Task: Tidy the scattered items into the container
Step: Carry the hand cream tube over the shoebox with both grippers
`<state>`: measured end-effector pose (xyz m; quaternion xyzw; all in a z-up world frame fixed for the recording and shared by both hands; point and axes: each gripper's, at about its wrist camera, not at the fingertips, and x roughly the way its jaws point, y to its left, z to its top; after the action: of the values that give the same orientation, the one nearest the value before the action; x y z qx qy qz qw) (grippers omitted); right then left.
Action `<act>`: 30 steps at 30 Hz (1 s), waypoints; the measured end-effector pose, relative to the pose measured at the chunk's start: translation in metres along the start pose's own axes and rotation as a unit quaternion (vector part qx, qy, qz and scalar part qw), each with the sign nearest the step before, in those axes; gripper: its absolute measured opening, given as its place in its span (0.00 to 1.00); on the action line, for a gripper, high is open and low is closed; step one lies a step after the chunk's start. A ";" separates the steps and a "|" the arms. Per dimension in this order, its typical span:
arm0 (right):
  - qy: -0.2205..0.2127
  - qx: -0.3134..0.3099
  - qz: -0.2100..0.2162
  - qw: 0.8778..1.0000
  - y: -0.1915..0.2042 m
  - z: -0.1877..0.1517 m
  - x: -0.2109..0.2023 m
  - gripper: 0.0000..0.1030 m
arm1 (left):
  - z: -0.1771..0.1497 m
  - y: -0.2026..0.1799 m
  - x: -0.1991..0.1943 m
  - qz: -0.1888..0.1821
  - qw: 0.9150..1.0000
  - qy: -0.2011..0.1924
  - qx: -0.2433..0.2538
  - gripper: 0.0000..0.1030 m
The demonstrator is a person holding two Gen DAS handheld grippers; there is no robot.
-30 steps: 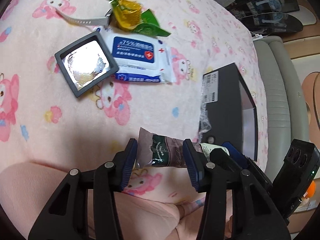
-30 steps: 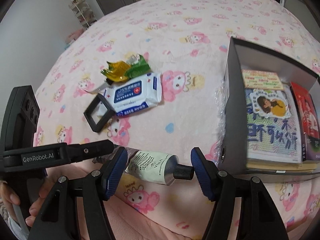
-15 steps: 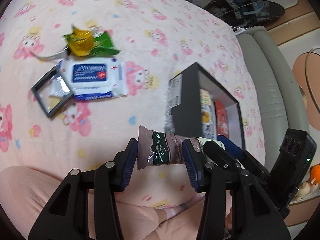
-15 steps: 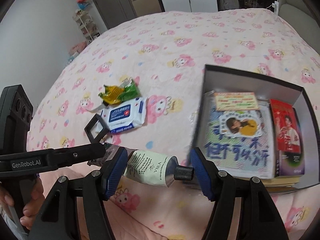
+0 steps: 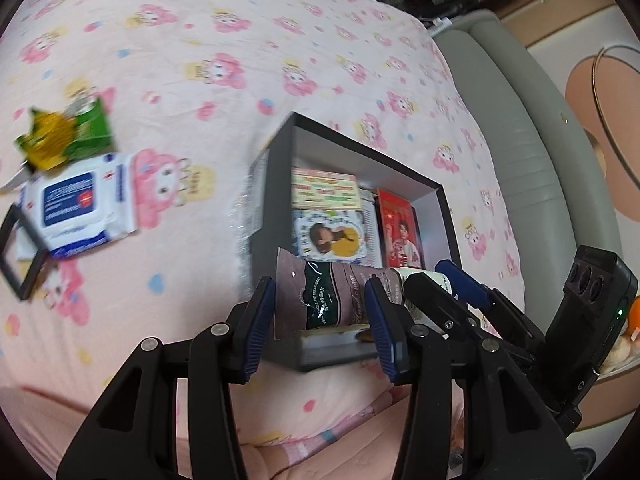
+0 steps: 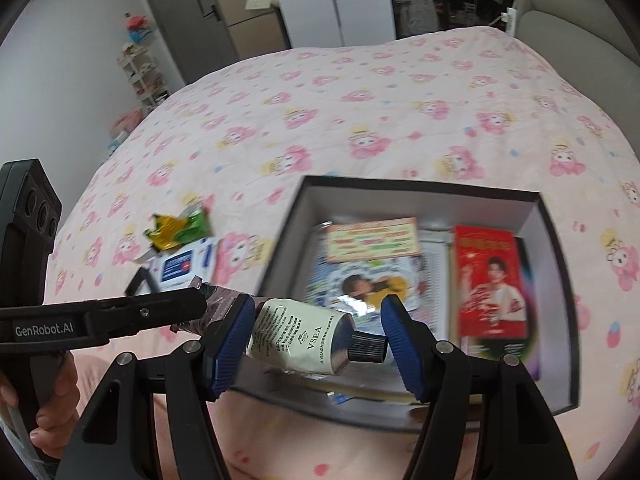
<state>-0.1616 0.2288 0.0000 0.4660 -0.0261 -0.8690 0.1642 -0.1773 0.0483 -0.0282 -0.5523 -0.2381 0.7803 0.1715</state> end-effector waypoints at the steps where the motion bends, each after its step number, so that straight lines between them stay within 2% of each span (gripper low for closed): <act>1: 0.000 0.004 -0.003 1.000 -0.007 0.002 0.001 0.61 | 0.003 -0.006 0.007 -0.001 1.000 0.005 0.004 0.45; 7: 0.006 0.057 -0.004 0.998 -0.058 0.003 0.008 0.61 | 0.016 -0.031 0.046 0.003 0.999 0.029 0.024 0.45; 14: 0.031 0.097 0.007 0.995 -0.095 -0.002 0.029 0.61 | 0.023 -0.037 0.088 0.016 0.998 0.062 0.023 0.45; 19: 0.050 0.105 0.007 0.993 -0.112 -0.002 0.049 0.60 | 0.029 -0.043 0.110 0.050 0.996 0.068 0.036 0.45; 21: 0.058 0.110 0.019 0.992 -0.116 -0.002 0.057 0.60 | 0.032 -0.046 0.113 0.067 0.995 0.064 0.045 0.45; 28: 0.064 0.104 0.015 0.992 -0.116 0.000 0.067 0.59 | 0.037 -0.054 0.122 0.115 0.989 0.058 0.068 0.45; 30: 0.066 0.105 0.017 0.992 -0.116 0.000 0.069 0.59 | 0.036 -0.056 0.124 0.120 0.988 0.057 0.076 0.42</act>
<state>-0.2277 0.3168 -0.0784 0.5368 -0.1143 -0.8257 0.1305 -0.2516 0.1542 -0.0834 -0.6059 -0.1001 0.7782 0.1315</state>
